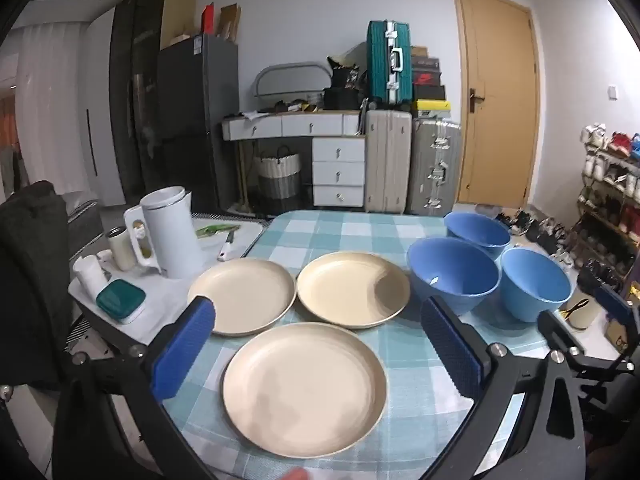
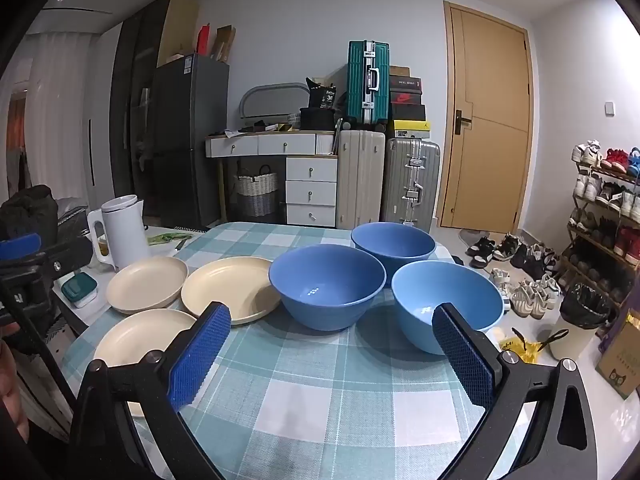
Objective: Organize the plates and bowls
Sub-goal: 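Move both tools toward the cream plate nearest the tools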
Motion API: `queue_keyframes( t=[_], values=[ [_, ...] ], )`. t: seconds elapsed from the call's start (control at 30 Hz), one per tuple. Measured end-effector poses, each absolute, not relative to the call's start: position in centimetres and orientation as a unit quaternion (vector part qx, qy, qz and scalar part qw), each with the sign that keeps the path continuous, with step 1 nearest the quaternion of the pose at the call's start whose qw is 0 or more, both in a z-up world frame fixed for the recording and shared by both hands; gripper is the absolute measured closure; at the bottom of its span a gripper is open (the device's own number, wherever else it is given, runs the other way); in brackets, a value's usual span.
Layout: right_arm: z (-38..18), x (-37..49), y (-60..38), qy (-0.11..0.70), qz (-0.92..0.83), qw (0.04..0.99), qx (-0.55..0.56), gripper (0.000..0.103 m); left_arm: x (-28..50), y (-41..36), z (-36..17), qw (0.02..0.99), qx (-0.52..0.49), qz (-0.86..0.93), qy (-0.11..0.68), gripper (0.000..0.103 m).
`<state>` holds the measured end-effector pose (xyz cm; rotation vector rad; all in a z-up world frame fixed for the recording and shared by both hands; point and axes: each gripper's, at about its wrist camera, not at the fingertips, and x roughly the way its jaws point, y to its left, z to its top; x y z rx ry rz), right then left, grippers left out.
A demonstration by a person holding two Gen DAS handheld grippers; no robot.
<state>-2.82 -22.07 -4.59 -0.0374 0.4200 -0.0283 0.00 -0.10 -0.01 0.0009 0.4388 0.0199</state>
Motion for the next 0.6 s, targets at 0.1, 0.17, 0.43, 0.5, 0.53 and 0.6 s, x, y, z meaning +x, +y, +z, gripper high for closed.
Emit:
queue_keyframes(
  t=[0.1,0.17,0.43,0.5,0.53,0.6],
  values=[
    [-4.6,-2.8,-22.1,0.207,-0.013,0.978,-0.018,0.0,-0.7,-0.6,0.0,0.975,0.028,0.012,0.221,0.0],
    [-4.6,-2.7,-22.1,0.207,-0.014,0.978,-0.021,0.0,-2.1,-0.8,-0.1,0.978,0.028,0.017,0.204,0.0],
    [-4.5,-2.5,-22.2,0.221,-0.003,0.975,-0.008,0.0,0.9,0.4,-0.6,0.968,-0.026,-0.018,0.247,0.0],
    [-4.7,-2.1,-22.4,0.225,0.001,0.974,-0.002,0.0,0.9,0.7,-0.6,0.969,-0.042,-0.023,0.242,0.0],
    [-5.0,-2.1,-22.4,0.224,0.002,0.975,-0.001,0.0,0.9,1.0,-0.5,0.969,-0.053,-0.024,0.238,0.0],
    [-5.0,-2.3,-22.2,0.217,0.004,0.976,-0.002,0.0,0.4,1.4,-0.4,0.971,-0.072,-0.025,0.225,0.0]
  ],
)
